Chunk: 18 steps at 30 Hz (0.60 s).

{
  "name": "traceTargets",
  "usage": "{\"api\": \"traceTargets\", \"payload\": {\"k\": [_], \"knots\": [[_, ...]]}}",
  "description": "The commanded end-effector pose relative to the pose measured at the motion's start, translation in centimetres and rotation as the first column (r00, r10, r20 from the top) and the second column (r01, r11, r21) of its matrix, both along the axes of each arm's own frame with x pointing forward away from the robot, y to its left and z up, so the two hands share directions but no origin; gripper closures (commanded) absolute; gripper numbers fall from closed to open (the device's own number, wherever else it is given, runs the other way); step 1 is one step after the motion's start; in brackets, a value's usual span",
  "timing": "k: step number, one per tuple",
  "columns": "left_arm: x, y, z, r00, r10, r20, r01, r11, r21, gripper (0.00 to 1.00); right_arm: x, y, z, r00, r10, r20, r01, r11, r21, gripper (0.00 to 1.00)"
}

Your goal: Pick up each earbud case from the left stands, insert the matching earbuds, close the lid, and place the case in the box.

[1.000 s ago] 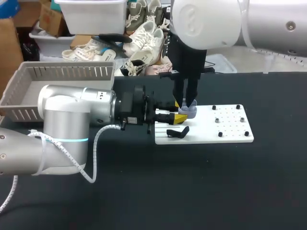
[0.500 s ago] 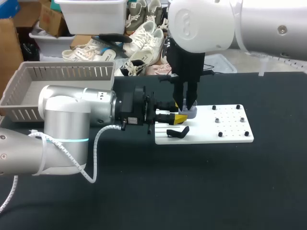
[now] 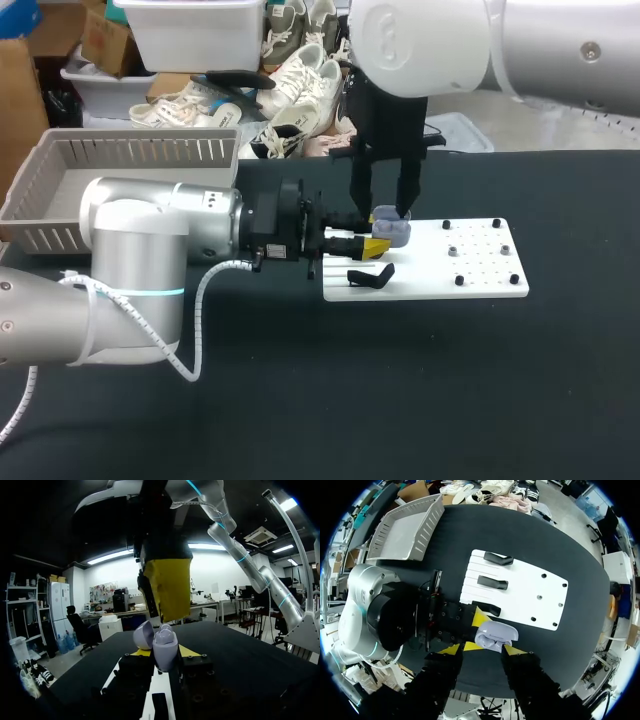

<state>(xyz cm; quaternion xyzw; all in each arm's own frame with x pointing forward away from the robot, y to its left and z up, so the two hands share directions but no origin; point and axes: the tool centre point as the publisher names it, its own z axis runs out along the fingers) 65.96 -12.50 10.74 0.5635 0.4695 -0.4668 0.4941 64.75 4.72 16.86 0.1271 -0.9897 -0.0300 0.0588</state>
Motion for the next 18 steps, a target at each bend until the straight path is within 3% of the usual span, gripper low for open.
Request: {"api": "traceTargets", "payload": {"k": [1,2,3,4,5,6,13,18], "knots": [[0.0,0.0,0.0,1.000,0.001,0.001,-0.001,1.000,-0.001,1.00,-0.6,-1.8,1.3,0.999,-0.025,0.027,0.024,0.999,0.034,0.41],[0.0,0.0,0.0,1.000,0.001,0.001,-0.001,1.000,-0.001,1.00,-0.3,-2.1,1.4,0.999,-0.040,0.035,0.039,0.999,0.032,0.37],[0.0,0.0,0.0,1.000,0.001,0.001,-0.001,1.000,-0.001,1.00,0.1,-2.6,1.5,0.998,-0.056,0.040,0.055,0.998,0.032,0.25],[0.0,0.0,0.0,1.000,0.001,0.001,-0.001,1.000,-0.001,1.00,0.4,-2.8,1.6,0.997,-0.069,0.043,0.067,0.997,0.031,0.21],[0.0,0.0,0.0,1.000,0.001,0.001,-0.001,1.000,-0.001,1.00,1.0,-3.4,1.6,0.994,-0.095,0.051,0.093,0.995,0.032,0.05],[0.0,0.0,0.0,1.000,0.001,0.001,-0.001,1.000,-0.001,1.00,1.4,-3.8,1.6,0.992,-0.112,0.054,0.110,0.993,0.036,0.00],[0.0,0.0,0.0,1.000,0.001,0.001,-0.001,1.000,-0.001,1.00,4.1,-5.7,1.2,0.968,-0.225,0.110,0.225,0.974,0.011,0.00],[0.0,0.0,0.0,1.000,0.001,0.001,-0.001,1.000,-0.001,1.00,5.2,-6.3,0.1,0.962,-0.249,0.110,0.251,0.968,-0.003,0.00]]}}
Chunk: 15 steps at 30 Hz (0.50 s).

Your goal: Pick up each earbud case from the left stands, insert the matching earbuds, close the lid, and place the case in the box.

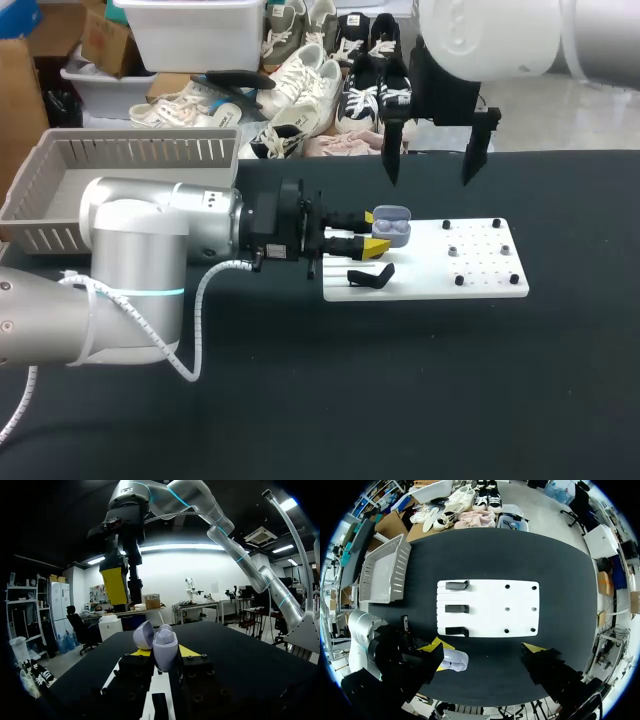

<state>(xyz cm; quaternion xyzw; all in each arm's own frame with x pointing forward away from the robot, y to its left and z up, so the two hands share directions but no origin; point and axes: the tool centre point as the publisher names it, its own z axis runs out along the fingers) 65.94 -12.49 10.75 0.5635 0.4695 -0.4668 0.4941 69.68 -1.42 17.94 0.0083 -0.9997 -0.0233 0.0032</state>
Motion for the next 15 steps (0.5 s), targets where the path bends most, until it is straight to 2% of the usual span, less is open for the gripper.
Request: {"api": "traceTargets", "payload": {"k": [1,8,15], "knots": [[0.0,0.0,0.0,1.000,0.001,0.001,-0.001,1.000,-0.001,1.00,0.4,-0.2,-1.2,1.000,-0.016,0.000,0.016,1.000,-0.001,0.00],[0.0,0.0,0.0,1.000,0.001,0.001,-0.001,1.000,-0.001,1.00,0.3,-0.2,-3.3,0.999,-0.032,-0.024,0.032,0.999,-0.002,0.00],[0.0,0.0,0.0,1.000,0.001,0.001,-0.001,1.000,-0.001,1.00,-0.8,-0.2,-3.6,0.999,-0.025,-0.039,0.025,1.000,-0.004,0.00]]}}
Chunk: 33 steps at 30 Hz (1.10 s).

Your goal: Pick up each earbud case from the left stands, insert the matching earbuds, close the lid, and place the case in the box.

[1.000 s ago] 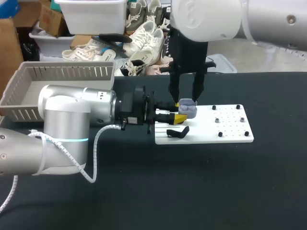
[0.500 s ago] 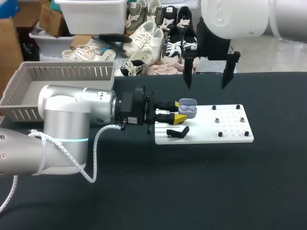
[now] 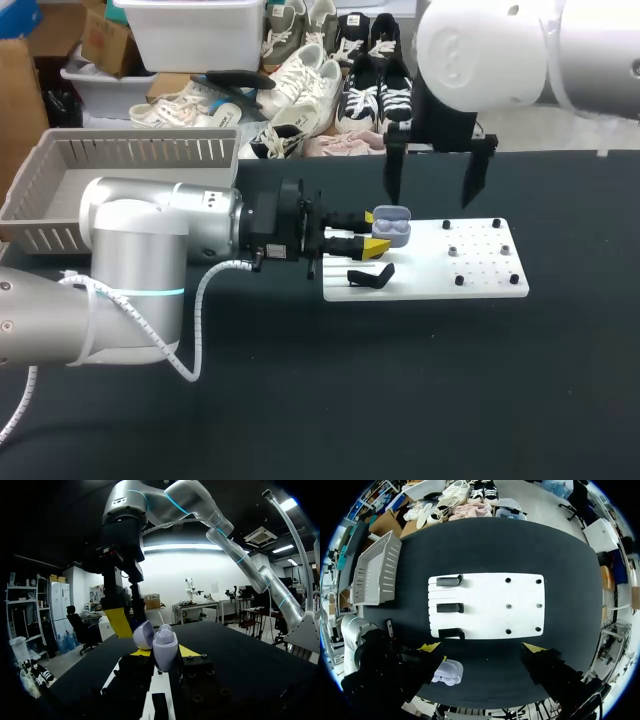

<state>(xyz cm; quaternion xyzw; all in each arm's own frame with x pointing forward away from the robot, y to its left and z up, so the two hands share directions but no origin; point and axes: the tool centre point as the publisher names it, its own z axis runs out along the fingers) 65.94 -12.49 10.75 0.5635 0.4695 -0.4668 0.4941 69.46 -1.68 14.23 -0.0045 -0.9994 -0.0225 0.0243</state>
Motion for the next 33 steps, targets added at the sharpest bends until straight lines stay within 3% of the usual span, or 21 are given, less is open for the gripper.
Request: {"api": "traceTargets", "payload": {"k": [1,14,21,28,33], "knots": [[0.0,0.0,0.0,1.000,0.001,0.001,-0.001,1.000,-0.001,1.00,-0.8,0.0,0.2,1.000,0.001,0.003,-0.001,1.000,0.000,0.00],[0.0,0.0,0.0,1.000,0.001,0.001,-0.001,1.000,-0.001,1.00,-2.7,-0.3,1.3,1.000,0.004,0.018,-0.004,1.000,0.021,0.00],[0.0,0.0,0.0,1.000,0.001,0.001,-0.001,1.000,-0.001,1.00,-2.4,-2.5,2.9,0.987,-0.064,0.150,0.054,0.996,0.069,0.00],[0.0,0.0,0.0,1.000,0.001,0.001,-0.001,1.000,-0.001,1.00,-3.9,-4.7,4.8,0.950,-0.026,0.311,-0.014,0.992,0.125,0.00],[0.1,1.2,0.8,0.999,0.037,-0.002,-0.037,0.999,0.013,1.00,-5.5,-5.5,5.5,0.925,0.018,0.381,-0.085,0.984,0.159,0.00]]}}
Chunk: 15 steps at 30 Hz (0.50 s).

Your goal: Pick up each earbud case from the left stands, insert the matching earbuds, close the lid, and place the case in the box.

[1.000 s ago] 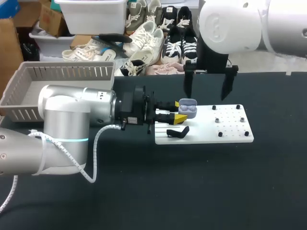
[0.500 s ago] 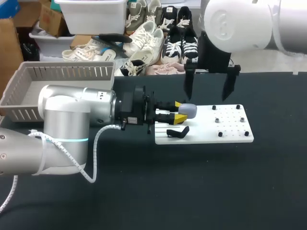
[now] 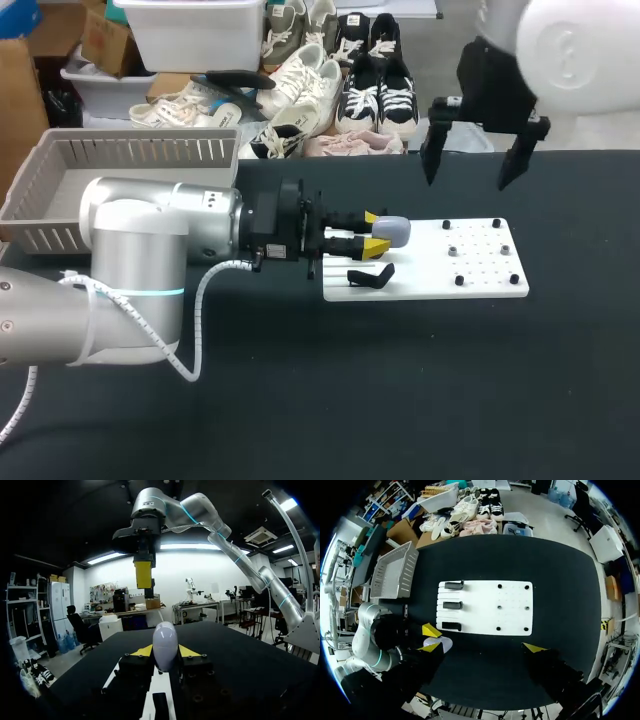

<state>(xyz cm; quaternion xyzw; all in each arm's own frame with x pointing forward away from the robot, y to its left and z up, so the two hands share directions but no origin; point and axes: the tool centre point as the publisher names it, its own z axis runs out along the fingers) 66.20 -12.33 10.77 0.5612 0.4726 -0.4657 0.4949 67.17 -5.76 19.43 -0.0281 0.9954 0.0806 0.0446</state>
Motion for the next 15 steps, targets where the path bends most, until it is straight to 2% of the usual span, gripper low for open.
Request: {"api": "traceTargets", "payload": {"k": [1,6,9,15], "knots": [[-0.1,1.5,1.1,0.999,0.039,0.000,-0.039,0.999,0.012,1.00,-3.2,-1.4,0.3,0.970,-0.024,0.242,0.008,0.998,0.067,0.00],[0.1,4.0,2.7,0.993,0.120,-0.002,-0.120,0.993,0.017,1.00,-3.2,-1.4,0.3,0.970,-0.024,0.242,0.008,0.998,0.067,0.00],[0.3,5.8,3.6,0.985,0.171,0.009,-0.171,0.984,0.049,1.00,-3.2,-1.4,0.3,0.970,-0.024,0.242,0.008,0.998,0.067,0.00],[1.5,10.9,4.7,0.951,0.309,0.012,-0.309,0.947,0.088,1.00,-3.2,-1.4,0.3,0.970,-0.024,0.242,0.008,0.998,0.067,0.00]]}}
